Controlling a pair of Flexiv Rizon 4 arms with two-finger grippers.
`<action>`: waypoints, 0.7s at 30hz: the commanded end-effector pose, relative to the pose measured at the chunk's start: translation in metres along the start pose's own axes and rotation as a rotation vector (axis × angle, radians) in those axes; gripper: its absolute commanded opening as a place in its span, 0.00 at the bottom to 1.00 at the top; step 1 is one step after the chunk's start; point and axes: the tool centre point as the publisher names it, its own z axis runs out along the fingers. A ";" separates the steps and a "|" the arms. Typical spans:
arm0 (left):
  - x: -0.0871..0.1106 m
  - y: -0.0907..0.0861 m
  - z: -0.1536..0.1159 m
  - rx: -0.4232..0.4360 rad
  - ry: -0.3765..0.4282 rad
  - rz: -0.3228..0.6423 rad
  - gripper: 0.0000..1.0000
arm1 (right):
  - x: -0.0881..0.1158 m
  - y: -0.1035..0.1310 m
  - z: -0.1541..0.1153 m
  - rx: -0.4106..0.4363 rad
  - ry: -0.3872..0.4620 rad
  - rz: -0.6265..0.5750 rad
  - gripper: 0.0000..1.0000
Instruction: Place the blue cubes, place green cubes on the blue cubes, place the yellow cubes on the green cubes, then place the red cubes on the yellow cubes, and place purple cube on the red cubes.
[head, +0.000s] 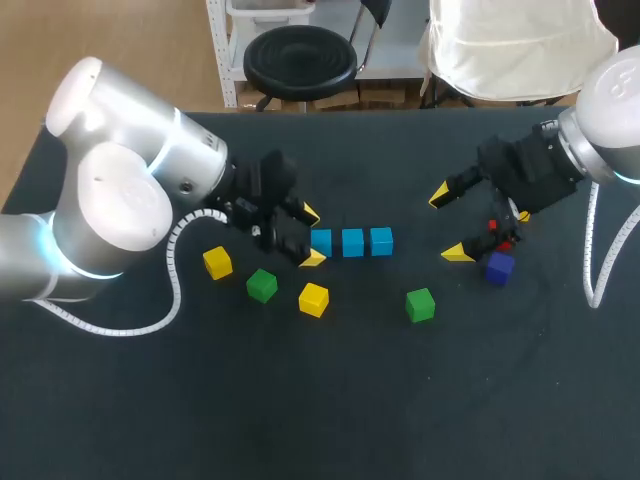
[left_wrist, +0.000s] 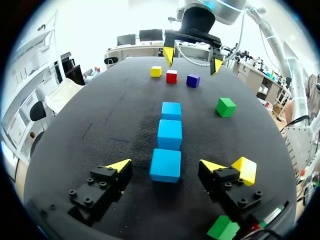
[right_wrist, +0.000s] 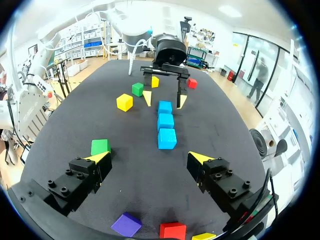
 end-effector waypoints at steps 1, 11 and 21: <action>0.001 -0.004 -0.005 -0.009 -0.015 -0.004 1.00 | 0.000 0.000 0.000 0.000 -0.002 -0.001 1.00; -0.008 -0.009 -0.025 0.008 -0.086 -0.035 1.00 | 0.000 0.000 0.000 0.000 -0.002 -0.001 1.00; -0.025 -0.010 -0.055 0.043 -0.134 -0.004 1.00 | 0.000 0.000 0.000 0.000 -0.002 -0.001 1.00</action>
